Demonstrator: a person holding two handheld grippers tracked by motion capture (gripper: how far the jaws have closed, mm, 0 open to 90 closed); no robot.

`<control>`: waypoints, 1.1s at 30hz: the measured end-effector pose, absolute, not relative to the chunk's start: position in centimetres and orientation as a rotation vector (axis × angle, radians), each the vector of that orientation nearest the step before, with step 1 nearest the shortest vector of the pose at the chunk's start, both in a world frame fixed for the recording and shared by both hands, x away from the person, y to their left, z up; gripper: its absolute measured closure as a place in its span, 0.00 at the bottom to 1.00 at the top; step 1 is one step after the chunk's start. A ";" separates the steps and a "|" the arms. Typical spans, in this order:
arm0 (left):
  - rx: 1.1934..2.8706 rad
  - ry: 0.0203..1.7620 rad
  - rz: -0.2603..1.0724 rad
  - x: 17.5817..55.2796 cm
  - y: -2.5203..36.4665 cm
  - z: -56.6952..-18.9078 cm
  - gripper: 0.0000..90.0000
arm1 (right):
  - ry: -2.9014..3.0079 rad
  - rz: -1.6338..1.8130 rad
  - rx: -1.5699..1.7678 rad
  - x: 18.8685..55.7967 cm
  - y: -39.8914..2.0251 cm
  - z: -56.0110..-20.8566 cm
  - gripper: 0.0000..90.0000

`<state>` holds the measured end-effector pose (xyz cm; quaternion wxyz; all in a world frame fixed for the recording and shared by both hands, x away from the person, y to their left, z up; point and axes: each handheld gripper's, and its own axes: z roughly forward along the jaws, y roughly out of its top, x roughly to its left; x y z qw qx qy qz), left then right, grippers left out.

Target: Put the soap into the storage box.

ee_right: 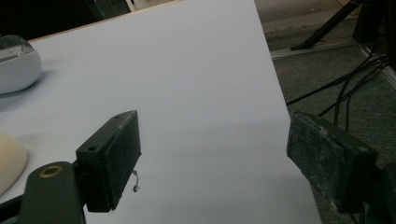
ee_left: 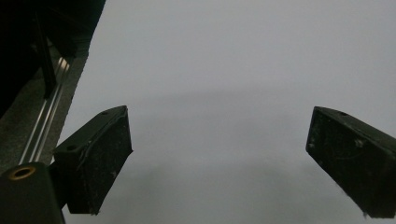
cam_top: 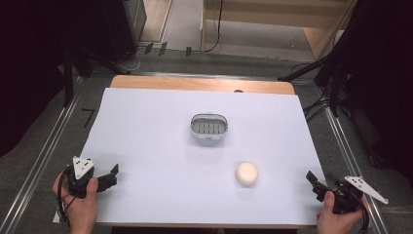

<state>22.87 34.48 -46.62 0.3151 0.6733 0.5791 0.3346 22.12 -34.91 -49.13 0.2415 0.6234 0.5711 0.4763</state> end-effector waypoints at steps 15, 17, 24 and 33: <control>1.785 1.530 0.885 23.0 34.4 -46.6 0.08 | 1.844 1.144 1.688 23.6 -33.7 -49.0 0.18; 1.786 1.527 0.886 23.0 34.4 -46.7 0.08 | 1.899 1.104 1.657 23.8 -33.3 -48.9 0.18; 1.781 1.521 0.896 22.9 34.3 -46.7 0.08 | 1.987 1.024 1.626 24.3 -32.5 -48.7 0.20; 1.792 1.520 0.891 22.9 34.4 -46.6 0.08 | 2.189 0.883 1.547 24.9 -30.7 -47.6 0.16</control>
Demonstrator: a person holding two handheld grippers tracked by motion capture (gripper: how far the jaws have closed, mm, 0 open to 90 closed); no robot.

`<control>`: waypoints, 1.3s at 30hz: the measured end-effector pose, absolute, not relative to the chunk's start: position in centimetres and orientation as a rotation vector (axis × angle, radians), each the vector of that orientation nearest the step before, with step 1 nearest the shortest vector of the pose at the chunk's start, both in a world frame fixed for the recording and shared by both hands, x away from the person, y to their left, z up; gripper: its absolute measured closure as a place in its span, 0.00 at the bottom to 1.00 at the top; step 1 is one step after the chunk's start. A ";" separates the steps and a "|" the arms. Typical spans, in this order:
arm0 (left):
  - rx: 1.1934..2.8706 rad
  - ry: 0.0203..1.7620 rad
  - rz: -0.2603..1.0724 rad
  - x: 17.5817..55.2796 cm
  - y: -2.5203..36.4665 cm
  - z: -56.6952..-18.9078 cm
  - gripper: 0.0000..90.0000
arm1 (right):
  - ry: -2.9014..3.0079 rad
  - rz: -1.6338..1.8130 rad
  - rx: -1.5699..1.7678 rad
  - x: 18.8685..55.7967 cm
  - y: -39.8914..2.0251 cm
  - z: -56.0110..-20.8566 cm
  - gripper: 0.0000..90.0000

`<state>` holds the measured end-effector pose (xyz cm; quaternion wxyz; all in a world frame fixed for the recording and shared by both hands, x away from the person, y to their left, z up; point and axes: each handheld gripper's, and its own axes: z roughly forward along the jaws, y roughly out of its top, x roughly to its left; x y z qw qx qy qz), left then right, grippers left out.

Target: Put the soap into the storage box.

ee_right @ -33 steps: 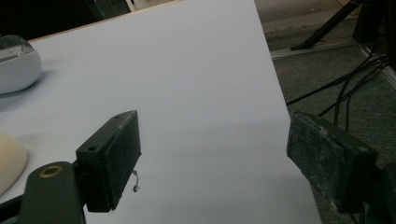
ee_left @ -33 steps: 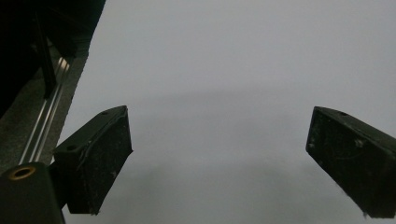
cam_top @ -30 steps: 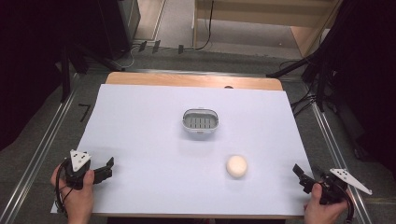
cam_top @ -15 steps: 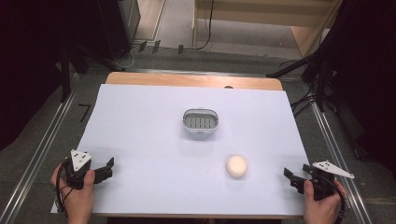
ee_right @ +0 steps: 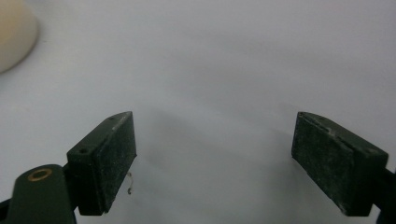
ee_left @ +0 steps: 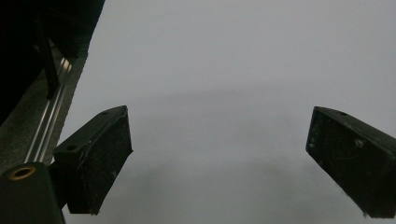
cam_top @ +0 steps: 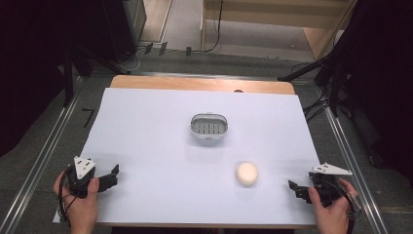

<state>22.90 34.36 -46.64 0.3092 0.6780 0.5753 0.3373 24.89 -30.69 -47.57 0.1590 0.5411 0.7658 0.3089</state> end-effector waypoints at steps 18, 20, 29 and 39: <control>1.784 1.525 0.881 22.9 34.4 -46.6 0.08 | 2.501 0.762 1.342 27.0 -24.8 -45.4 0.14; 1.786 1.526 0.882 22.9 34.4 -46.6 0.08 | 2.519 0.762 1.338 27.1 -24.5 -45.3 0.14; 1.786 1.526 0.883 22.9 34.4 -46.6 0.08 | 2.590 0.769 1.319 27.4 -23.1 -45.1 0.15; 1.790 1.529 0.882 23.0 34.4 -46.6 0.08 | 2.646 0.763 1.284 27.8 -21.7 -45.4 0.15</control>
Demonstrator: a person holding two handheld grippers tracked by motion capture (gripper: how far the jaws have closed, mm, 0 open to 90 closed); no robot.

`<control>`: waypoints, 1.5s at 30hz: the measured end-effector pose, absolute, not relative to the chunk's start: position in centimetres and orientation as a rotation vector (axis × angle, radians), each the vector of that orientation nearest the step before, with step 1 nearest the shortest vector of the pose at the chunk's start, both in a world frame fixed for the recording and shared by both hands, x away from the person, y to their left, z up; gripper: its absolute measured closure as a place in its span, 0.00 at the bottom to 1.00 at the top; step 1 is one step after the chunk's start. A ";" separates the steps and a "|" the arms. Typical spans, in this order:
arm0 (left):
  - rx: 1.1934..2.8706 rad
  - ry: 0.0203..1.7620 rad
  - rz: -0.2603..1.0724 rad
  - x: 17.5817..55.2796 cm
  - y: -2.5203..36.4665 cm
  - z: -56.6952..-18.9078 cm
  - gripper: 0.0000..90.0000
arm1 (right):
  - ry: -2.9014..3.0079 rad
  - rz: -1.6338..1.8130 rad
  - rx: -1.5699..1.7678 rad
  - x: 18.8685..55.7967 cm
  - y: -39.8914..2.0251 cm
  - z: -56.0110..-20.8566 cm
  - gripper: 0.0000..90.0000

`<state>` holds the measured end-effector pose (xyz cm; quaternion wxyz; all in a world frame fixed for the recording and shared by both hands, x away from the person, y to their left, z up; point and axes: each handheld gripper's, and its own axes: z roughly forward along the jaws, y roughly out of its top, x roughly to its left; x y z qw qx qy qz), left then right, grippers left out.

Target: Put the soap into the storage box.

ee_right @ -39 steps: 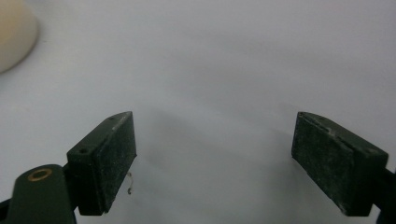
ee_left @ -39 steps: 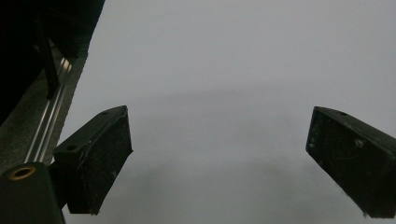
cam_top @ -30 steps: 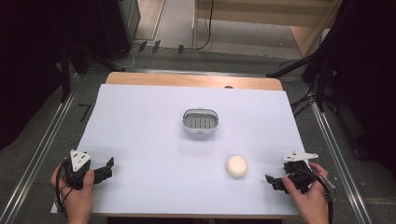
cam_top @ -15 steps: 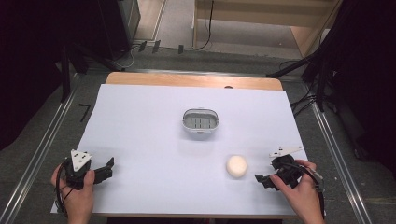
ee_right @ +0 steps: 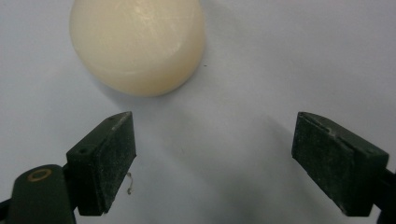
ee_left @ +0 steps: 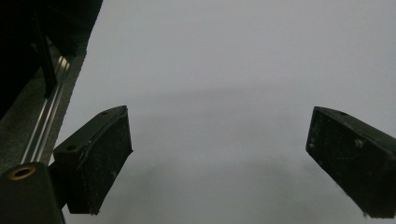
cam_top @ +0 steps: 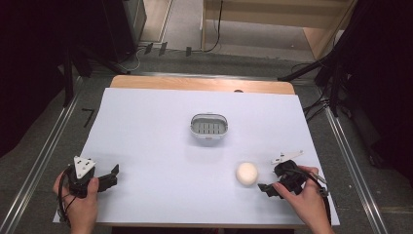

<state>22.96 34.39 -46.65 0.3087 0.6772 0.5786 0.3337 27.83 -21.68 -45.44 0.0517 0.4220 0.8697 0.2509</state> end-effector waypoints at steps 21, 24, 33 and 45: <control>1.793 1.530 0.872 23.0 34.4 -46.6 0.08 | 2.689 0.803 1.226 28.3 -18.9 -45.5 0.17; 1.793 1.530 0.873 23.0 34.4 -46.6 0.08 | 2.693 0.799 1.223 28.4 -18.5 -45.5 0.17; 1.794 1.526 0.863 23.0 34.5 -46.6 0.08 | 2.699 0.793 1.204 28.6 -17.7 -45.4 0.18; 1.796 1.526 0.862 23.0 34.5 -46.6 0.08 | 2.706 0.794 1.193 29.1 -16.5 -45.5 0.21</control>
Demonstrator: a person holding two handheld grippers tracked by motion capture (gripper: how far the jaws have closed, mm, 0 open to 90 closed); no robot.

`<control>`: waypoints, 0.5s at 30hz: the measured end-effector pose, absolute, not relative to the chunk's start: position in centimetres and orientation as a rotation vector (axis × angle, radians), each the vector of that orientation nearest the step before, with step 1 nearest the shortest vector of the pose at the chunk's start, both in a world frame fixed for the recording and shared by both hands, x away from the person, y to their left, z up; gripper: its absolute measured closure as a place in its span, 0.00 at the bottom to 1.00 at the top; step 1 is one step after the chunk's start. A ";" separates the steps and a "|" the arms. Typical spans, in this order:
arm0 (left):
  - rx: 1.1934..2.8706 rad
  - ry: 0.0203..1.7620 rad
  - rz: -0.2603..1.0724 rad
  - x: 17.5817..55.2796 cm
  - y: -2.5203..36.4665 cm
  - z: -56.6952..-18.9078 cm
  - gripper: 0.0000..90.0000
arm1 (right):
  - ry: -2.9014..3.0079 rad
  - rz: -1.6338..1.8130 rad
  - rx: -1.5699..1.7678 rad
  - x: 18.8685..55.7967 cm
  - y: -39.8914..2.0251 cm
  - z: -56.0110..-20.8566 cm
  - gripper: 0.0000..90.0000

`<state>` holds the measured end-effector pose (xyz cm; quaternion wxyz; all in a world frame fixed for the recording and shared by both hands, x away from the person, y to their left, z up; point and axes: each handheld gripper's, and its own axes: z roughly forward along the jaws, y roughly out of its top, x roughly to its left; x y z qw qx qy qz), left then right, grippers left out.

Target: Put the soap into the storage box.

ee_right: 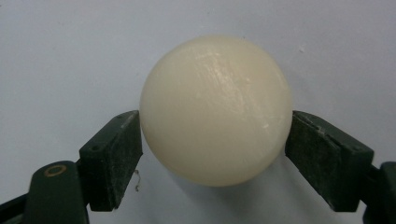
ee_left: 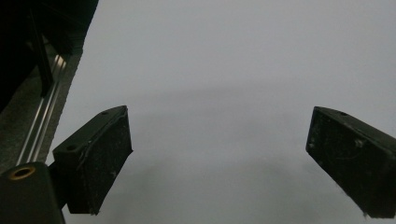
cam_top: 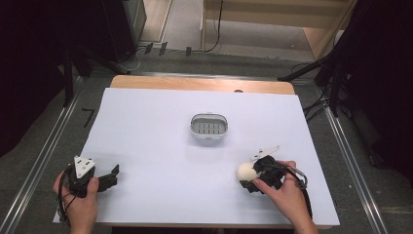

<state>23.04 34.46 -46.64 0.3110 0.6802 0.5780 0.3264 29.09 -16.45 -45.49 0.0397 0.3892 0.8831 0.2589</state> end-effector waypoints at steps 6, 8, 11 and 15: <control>1.796 1.527 0.859 23.1 34.5 -46.6 0.08 | 2.700 0.776 1.191 29.3 -16.0 -45.7 0.22; 1.794 1.526 0.860 23.1 34.5 -46.7 0.08 | 2.699 0.769 1.195 29.3 -15.9 -45.8 0.23; 1.796 1.527 0.859 23.1 34.5 -46.6 0.08 | 2.700 0.758 1.193 29.3 -15.7 -45.9 0.24; 1.798 1.526 0.859 23.1 34.5 -46.6 0.08 | 2.694 0.757 1.188 29.4 -15.6 -45.9 0.26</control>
